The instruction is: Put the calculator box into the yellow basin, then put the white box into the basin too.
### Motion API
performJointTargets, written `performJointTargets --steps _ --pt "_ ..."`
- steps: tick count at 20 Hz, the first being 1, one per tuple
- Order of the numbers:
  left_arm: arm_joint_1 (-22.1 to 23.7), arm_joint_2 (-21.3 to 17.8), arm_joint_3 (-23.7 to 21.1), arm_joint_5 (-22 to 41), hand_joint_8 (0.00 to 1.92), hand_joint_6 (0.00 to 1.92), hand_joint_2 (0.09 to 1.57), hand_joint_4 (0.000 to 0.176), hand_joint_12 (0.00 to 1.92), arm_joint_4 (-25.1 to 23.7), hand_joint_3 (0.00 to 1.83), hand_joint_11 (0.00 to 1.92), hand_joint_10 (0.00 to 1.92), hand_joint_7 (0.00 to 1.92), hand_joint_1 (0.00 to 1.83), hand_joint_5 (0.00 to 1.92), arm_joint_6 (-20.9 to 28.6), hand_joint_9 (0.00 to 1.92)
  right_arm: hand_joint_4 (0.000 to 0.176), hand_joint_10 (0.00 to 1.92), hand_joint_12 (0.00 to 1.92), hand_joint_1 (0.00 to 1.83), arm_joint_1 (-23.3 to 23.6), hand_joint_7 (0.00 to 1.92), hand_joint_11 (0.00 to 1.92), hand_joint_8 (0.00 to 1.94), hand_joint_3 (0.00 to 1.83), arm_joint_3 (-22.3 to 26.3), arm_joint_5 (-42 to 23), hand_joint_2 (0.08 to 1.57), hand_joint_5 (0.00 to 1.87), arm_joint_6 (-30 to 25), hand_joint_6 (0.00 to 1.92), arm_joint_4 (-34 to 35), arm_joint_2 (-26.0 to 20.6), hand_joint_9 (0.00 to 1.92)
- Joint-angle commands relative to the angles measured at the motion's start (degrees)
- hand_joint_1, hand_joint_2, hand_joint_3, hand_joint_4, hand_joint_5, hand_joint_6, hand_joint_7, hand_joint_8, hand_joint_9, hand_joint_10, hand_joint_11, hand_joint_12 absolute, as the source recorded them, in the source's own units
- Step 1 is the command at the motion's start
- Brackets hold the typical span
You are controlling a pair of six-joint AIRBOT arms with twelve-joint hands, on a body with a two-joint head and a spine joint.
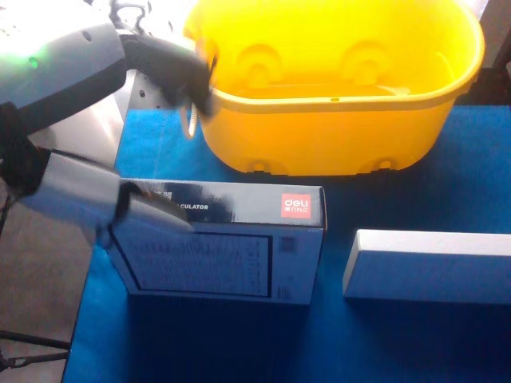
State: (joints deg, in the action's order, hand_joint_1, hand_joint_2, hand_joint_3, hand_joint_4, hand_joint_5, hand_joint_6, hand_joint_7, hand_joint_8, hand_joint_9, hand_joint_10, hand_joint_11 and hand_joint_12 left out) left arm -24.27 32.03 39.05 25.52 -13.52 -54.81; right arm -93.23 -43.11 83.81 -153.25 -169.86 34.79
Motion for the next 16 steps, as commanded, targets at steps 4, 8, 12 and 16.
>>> performJointTargets --steps 4,8,12,16 --pt "0.7 0.2 0.3 5.1 0.0 0.0 0.74 0.064 1.0 1.0 0.0 0.0 0.06 0.3 0.6 0.37 0.0 0.23 0.0 0.16 1.16 0.5 0.1 0.5 0.0 0.01 0.0 -0.3 6.7 0.81 0.46 -0.6 0.01 0.4 0.3 0.42" --pt "-0.2 0.2 0.5 3.6 0.0 0.0 0.72 0.065 1.0 1.7 0.0 0.0 0.04 0.31 0.59 0.38 0.0 0.24 0.0 0.14 1.13 0.51 0.1 0.47 0.0 0.0 0.0 -0.4 6.7 0.82 0.44 -0.5 0.0 0.7 0.4 0.41" --pt "-4.0 2.0 2.0 3.6 0.0 0.0 0.71 0.097 1.15 5.1 0.0 0.0 0.04 0.31 0.57 0.4 -0.1 0.28 0.0 0.11 1.11 0.46 0.1 0.48 0.0 0.0 0.0 -1.1 6.6 0.82 0.44 -0.5 0.0 1.7 0.8 0.42" --pt "-6.5 3.6 2.9 4.3 0.0 0.0 0.7 0.079 1.24 7.3 0.0 0.0 0.04 0.34 0.57 0.42 -0.1 0.32 0.0 0.07 1.16 0.51 0.5 0.45 0.0 0.0 0.0 -2.1 5.8 0.83 0.4 0.0 0.01 3.5 1.6 0.43"
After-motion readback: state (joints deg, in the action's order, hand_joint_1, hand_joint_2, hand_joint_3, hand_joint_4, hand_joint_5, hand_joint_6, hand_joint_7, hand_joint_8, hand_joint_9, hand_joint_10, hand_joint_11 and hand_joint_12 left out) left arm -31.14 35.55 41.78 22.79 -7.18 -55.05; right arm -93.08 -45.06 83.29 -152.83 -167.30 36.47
